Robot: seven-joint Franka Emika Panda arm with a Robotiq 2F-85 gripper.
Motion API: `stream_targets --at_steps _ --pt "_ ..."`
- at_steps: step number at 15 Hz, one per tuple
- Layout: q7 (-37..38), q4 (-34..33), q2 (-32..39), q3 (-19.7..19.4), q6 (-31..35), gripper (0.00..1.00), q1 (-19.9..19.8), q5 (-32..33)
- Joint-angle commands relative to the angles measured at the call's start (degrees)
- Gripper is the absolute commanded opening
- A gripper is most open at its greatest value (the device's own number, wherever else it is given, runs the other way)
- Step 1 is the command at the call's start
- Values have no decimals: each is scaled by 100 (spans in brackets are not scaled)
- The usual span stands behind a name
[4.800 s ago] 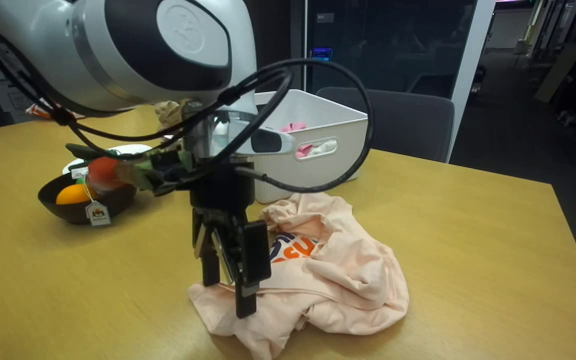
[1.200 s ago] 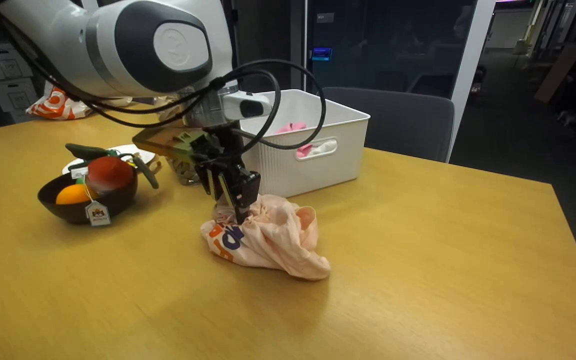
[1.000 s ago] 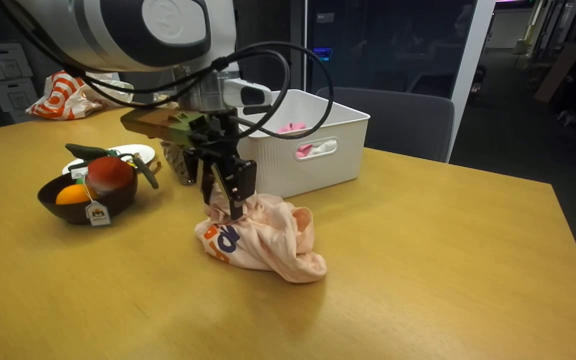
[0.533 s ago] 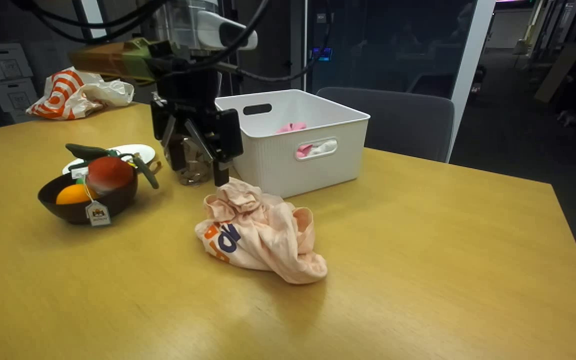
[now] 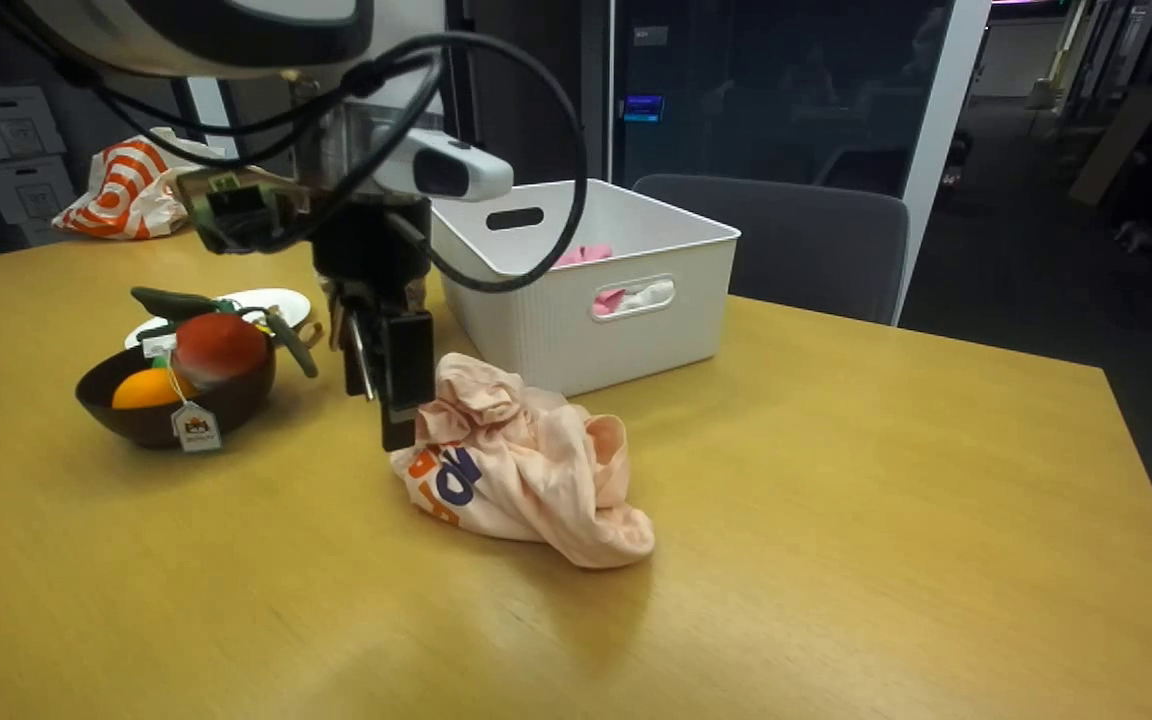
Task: Fold the shirt then put it inside the basket
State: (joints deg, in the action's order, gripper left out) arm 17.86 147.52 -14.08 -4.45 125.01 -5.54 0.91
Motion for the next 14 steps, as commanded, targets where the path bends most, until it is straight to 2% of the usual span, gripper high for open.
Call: stream_targets --at_steps 1,5,9,10,11,14 --pt "816 -264 603 70 583 100 -107 -349" --pt "1897 -366 1184 62 1443 100 -257 278" --pt "2789 -513 1703 -66 1682 100 -209 919" --pt "2927 -553 1791 -98 1672 75 -167 1003" --pt "2936 -579 1831 -114 1606 74 -134 960" --pt "2635 -594 1818 -112 1511 49 -102 493"
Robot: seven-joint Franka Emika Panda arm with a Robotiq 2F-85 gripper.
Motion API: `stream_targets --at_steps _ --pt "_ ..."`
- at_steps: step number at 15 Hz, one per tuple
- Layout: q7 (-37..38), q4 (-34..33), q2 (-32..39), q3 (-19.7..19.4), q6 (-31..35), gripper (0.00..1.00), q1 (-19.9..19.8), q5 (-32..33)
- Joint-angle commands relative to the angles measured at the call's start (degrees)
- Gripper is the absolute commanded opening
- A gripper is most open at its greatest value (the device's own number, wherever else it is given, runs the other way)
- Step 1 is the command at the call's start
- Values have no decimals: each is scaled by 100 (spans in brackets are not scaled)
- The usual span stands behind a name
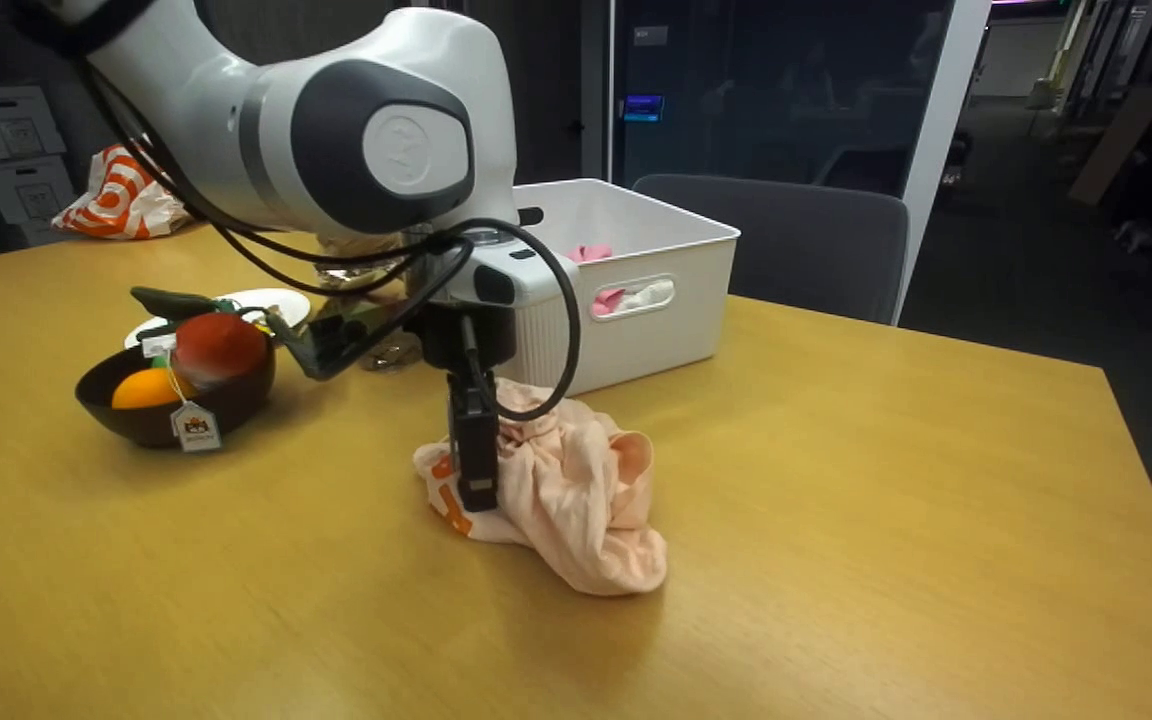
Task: Fold the shirt then put it inside the basket
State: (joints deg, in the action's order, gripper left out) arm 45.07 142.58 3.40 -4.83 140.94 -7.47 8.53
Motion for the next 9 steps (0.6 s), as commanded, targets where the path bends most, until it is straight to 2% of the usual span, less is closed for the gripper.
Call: stream_targets --at_steps 1,5,7,9 --pt "-140 -89 35 -75 -103 42 87 -378" --pt "-217 -50 -160 -104 -331 13 62 -605" --pt "98 -10 -487 -200 -586 9 28 -211" --pt "702 -21 -862 -266 -922 8 1 730"
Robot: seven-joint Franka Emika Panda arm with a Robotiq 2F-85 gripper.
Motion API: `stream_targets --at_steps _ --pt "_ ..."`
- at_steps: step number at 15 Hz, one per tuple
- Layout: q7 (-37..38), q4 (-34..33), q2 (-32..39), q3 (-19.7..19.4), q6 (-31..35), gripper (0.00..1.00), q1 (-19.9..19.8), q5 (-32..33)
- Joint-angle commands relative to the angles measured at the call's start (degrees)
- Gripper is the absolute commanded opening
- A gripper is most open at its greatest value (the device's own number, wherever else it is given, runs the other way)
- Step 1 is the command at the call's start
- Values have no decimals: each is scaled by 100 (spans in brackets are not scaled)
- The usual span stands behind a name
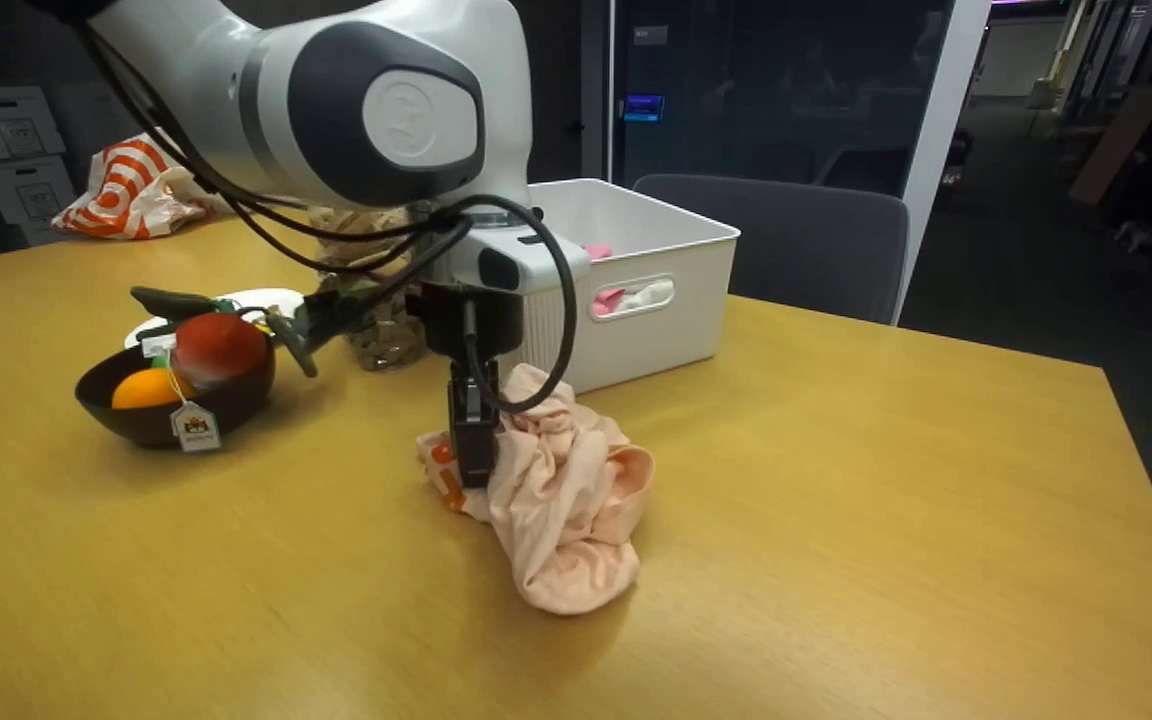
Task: Fold the shirt then put it inside the basket
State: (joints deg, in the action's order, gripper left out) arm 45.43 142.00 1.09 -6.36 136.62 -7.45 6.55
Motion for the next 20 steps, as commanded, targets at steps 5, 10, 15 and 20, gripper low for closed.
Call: stream_targets --at_steps 5,10,15,20 --pt "1572 -310 -1678 274 -1443 9 -122 2645" --pt "1763 -1200 -2105 1041 -1907 10 34 3334" --pt "1968 -2315 -1548 1744 -1883 10 320 4070" --pt "1977 -3131 -369 1895 -1725 10 763 4529"
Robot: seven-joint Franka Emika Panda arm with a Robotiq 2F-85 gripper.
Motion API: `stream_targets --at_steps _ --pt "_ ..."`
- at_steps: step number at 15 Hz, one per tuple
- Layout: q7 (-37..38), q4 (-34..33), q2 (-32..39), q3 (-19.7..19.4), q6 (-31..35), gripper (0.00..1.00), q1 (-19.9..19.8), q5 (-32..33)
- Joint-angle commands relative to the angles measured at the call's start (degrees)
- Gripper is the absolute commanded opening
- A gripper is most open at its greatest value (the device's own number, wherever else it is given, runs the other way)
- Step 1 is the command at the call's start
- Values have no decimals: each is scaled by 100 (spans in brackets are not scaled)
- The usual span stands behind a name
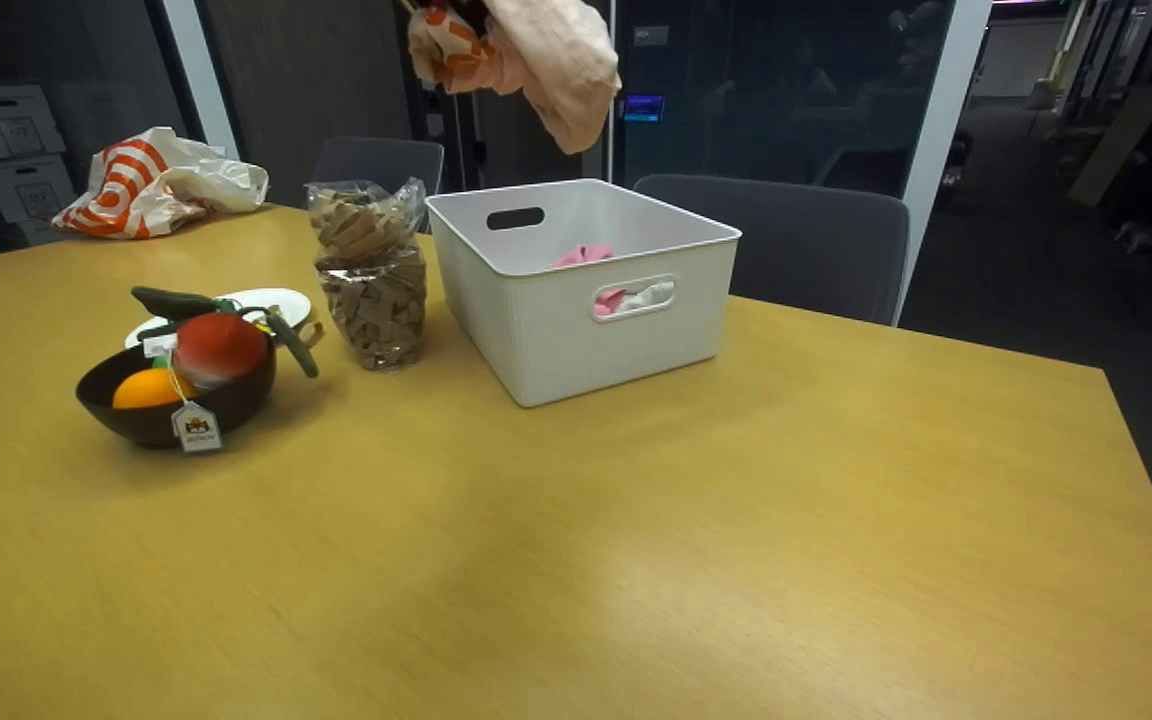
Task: Fold the shirt then put it inside the basket
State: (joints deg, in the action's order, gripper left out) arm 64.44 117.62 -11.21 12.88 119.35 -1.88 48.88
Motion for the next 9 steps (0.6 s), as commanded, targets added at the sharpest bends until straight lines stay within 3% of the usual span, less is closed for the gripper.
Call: stream_targets --at_steps 1,4,5,7,9 --pt "26 -810 1120 -77 22 10 287 312" --pt "-66 -1057 1767 -235 -43 11 492 296" --pt "-138 -1131 1925 -303 -62 36 540 270" --pt "-277 -1182 2059 -440 -40 39 609 188" --pt "-720 -1119 1943 -513 -8 54 612 -176"
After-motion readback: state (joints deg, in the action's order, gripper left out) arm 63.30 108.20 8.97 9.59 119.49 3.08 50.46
